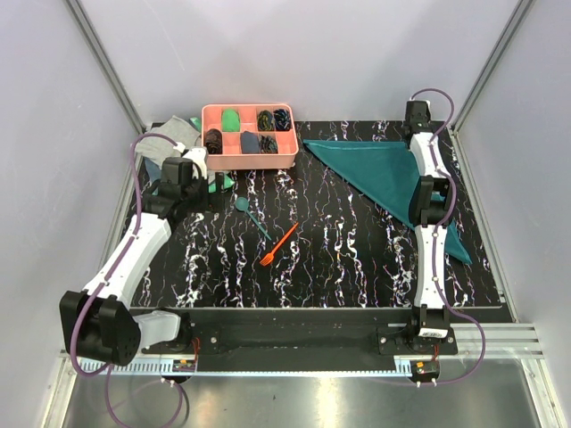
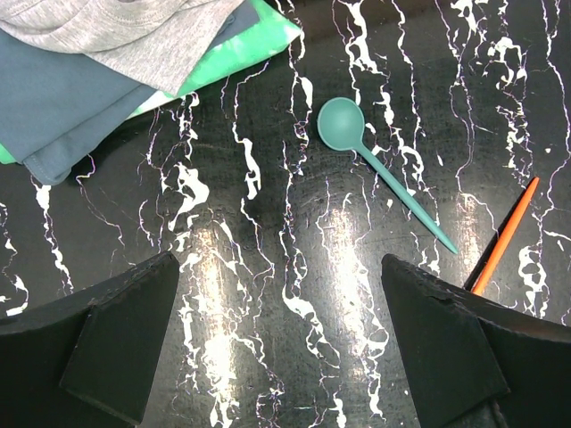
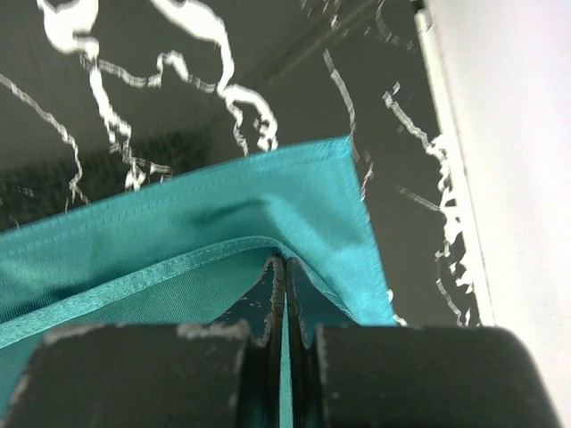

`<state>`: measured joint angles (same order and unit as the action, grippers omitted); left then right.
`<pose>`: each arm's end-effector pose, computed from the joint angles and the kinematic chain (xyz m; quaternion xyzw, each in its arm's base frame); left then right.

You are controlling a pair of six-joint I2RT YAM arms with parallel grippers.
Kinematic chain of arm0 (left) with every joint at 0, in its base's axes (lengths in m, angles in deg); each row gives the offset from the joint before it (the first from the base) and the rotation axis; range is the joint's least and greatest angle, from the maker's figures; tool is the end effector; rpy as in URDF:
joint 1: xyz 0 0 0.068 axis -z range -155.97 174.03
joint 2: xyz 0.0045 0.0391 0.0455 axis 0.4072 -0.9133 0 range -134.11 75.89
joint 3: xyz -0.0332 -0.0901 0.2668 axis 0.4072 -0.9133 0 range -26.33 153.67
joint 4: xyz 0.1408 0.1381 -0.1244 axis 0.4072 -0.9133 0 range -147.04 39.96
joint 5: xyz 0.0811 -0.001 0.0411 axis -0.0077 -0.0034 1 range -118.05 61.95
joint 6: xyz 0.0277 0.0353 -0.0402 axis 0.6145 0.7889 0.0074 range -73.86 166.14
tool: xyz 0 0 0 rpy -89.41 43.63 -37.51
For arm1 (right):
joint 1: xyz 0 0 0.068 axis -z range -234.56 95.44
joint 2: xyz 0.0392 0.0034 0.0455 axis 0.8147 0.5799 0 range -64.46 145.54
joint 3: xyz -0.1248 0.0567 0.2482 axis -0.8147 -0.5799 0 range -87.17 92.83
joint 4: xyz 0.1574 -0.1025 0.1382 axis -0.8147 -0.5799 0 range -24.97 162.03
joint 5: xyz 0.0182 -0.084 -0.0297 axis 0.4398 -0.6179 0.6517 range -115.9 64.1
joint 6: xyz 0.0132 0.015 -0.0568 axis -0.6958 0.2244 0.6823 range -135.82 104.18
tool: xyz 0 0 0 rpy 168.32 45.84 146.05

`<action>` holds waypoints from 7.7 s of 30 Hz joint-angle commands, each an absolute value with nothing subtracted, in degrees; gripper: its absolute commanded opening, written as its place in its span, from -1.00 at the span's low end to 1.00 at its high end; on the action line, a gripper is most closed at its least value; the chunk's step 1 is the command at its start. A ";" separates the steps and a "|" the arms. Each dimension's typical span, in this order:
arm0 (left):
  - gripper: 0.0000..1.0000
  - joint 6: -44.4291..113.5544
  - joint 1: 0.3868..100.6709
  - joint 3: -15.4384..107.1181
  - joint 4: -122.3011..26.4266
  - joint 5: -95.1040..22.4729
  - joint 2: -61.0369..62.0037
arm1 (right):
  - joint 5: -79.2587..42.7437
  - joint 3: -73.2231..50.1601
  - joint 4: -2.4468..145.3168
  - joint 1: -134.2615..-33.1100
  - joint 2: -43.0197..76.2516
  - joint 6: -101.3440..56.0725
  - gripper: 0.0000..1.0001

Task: Fold the napkin, place the utensils inside, and roll it up
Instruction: Fold the napkin, then grab a utensil with the right arm, then place the utensil onto the napkin

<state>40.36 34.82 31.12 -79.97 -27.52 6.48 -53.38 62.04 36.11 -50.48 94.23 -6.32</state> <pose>0.2299 -0.0434 0.3060 0.0380 0.9123 -0.0546 0.4040 0.5746 -0.0616 0.1565 0.0475 0.9020 -0.2618 0.3400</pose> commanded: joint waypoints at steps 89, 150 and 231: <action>0.97 37.79 35.19 29.92 -75.97 -35.70 16.65 | -20.09 -14.57 59.02 -96.31 49.61 -70.23 0.39; 0.97 37.53 35.37 29.92 -76.14 -35.35 16.91 | -36.11 -11.92 41.17 -95.90 32.24 -12.42 -1.00; 0.97 38.85 35.37 30.19 -77.02 -33.68 13.58 | -2.89 9.70 45.66 -62.98 42.06 -0.15 0.17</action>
<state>38.74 35.27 30.14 -78.73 -33.79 11.84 -15.24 8.23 44.81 -57.67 48.09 16.58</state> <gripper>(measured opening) 0.987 0.575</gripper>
